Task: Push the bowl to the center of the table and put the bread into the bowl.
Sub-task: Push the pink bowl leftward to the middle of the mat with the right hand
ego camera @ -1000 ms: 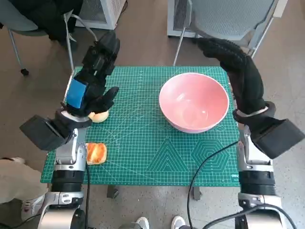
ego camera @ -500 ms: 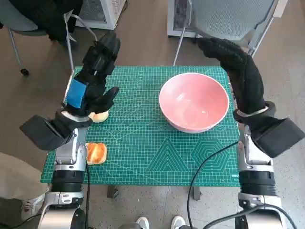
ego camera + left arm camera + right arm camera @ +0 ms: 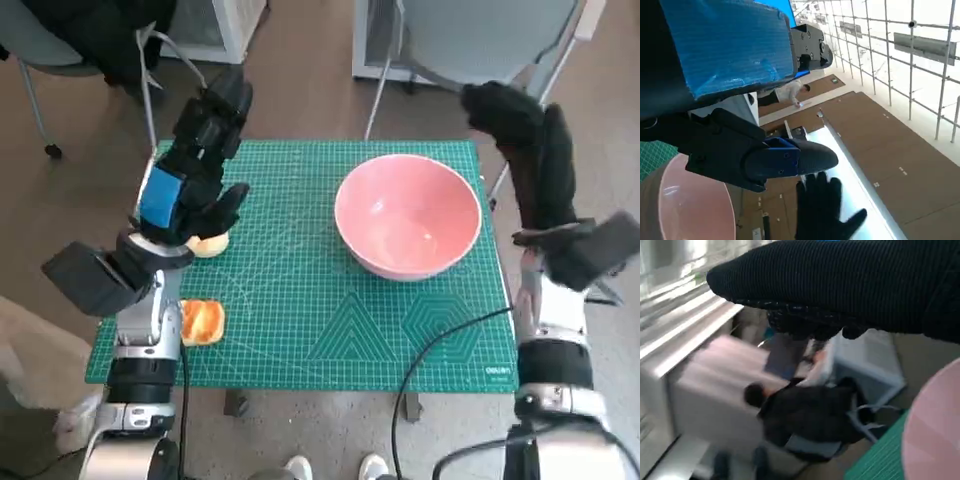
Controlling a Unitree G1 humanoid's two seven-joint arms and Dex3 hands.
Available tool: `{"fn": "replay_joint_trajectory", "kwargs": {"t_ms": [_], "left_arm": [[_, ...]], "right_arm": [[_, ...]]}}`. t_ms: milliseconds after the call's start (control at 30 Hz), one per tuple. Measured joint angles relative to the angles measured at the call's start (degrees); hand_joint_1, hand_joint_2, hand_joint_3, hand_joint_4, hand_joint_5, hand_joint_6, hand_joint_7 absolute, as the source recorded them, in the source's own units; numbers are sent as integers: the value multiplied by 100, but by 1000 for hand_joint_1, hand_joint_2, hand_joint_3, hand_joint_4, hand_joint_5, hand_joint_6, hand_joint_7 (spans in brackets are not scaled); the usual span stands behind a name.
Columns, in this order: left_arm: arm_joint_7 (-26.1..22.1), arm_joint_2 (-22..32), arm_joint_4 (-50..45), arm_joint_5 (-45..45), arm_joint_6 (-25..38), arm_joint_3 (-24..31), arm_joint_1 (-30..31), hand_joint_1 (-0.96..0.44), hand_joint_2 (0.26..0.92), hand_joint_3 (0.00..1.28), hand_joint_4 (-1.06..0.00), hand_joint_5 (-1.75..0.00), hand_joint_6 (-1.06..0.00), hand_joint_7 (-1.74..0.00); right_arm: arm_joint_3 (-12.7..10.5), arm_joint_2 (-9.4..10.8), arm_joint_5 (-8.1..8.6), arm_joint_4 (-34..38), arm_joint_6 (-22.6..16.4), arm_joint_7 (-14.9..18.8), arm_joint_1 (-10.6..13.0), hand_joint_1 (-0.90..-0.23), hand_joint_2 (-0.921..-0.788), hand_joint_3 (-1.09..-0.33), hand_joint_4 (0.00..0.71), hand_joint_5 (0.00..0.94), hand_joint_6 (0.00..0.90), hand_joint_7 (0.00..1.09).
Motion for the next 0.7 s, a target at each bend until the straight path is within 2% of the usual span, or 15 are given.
{"fn": "replay_joint_trajectory", "kwargs": {"t_ms": [133, 300, 700], "left_arm": [[1, -1, -21, 0, 3, 0, 1, -718, 921, 437, -42, 0, -81, -220], [19, 0, -57, 0, 7, 5, 1, -722, 921, 442, -38, 0, -77, -218], [69, 2, -134, 1, 13, 19, 32, -725, 921, 448, -36, 0, -75, -217]], "right_arm": [[-51, -77, -52, 535, 37, -232, -179, -725, -921, -937, 64, 0, -1, 287], [-65, -126, -203, 994, 160, -510, -310, -712, -921, -957, 59, 0, -1, 289], [-59, -126, -435, 1524, 681, -804, -347, -697, -921, -982, 57, 1, -1, 278]]}}
